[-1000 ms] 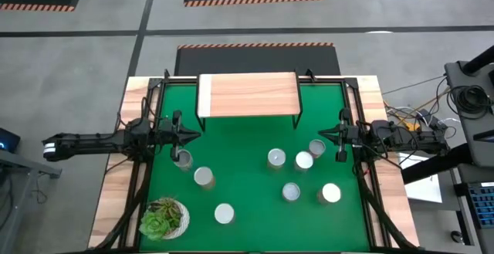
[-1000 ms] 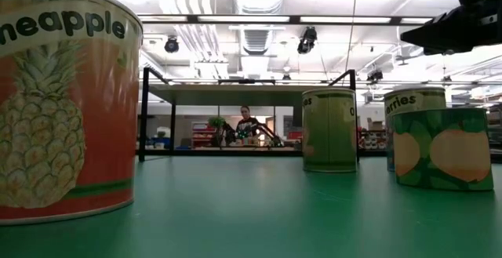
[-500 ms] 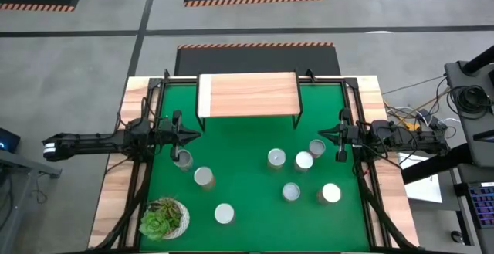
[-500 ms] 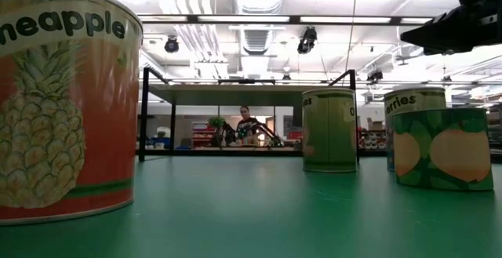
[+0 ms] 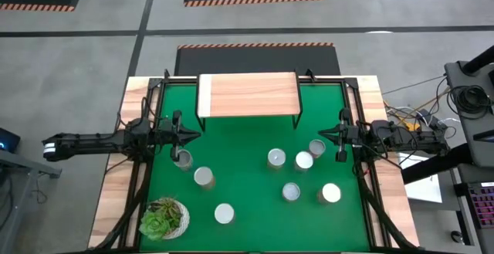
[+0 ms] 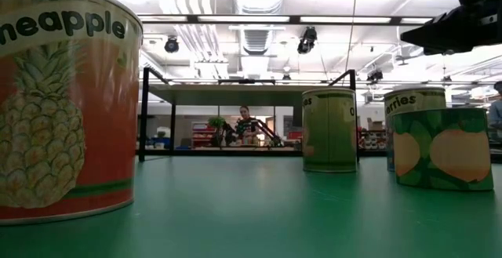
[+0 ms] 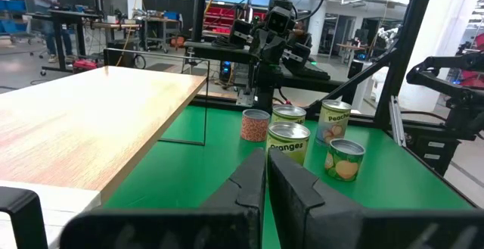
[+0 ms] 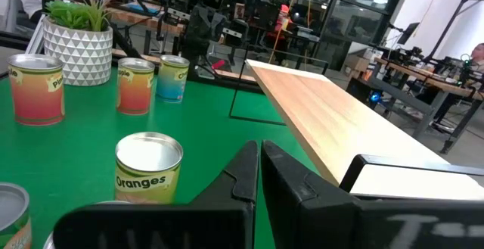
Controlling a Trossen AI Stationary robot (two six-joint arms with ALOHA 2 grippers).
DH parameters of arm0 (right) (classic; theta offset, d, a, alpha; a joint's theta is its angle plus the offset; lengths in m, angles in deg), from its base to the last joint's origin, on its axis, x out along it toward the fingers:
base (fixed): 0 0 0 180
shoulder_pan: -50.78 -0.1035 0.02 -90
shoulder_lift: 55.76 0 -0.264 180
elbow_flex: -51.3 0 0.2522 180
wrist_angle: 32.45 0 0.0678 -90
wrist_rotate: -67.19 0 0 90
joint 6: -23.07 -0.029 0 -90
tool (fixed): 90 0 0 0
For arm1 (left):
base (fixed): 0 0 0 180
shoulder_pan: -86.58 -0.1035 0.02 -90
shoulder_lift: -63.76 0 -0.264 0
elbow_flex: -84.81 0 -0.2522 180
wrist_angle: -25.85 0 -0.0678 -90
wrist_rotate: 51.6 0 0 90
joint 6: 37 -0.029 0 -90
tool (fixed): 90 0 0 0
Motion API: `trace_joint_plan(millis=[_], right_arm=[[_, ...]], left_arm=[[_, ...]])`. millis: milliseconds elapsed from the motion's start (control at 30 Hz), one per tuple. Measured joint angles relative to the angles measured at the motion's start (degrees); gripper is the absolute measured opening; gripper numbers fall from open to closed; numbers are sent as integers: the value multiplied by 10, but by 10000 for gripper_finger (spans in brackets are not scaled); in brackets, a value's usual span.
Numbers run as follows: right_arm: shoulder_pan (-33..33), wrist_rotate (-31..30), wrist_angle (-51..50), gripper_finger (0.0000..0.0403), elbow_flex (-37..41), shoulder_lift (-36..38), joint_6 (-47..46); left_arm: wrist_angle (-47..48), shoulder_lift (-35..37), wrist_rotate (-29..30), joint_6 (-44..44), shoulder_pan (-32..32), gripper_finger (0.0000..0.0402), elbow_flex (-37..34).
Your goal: Pick and place cans onto a shelf
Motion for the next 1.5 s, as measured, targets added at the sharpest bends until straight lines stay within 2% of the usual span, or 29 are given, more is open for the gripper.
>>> trace_joint_plan(millis=[1333,1433,1500], right_arm=[[0,0,0,9,0,0,3],[0,-1,0,9,0,0,78],[0,-1,0,9,0,0,139]], left_arm=[[0,0,0,0,0,0,0],[-3,0,0,4,0,0,0],[-28,0,-3,43,1,0,0]])
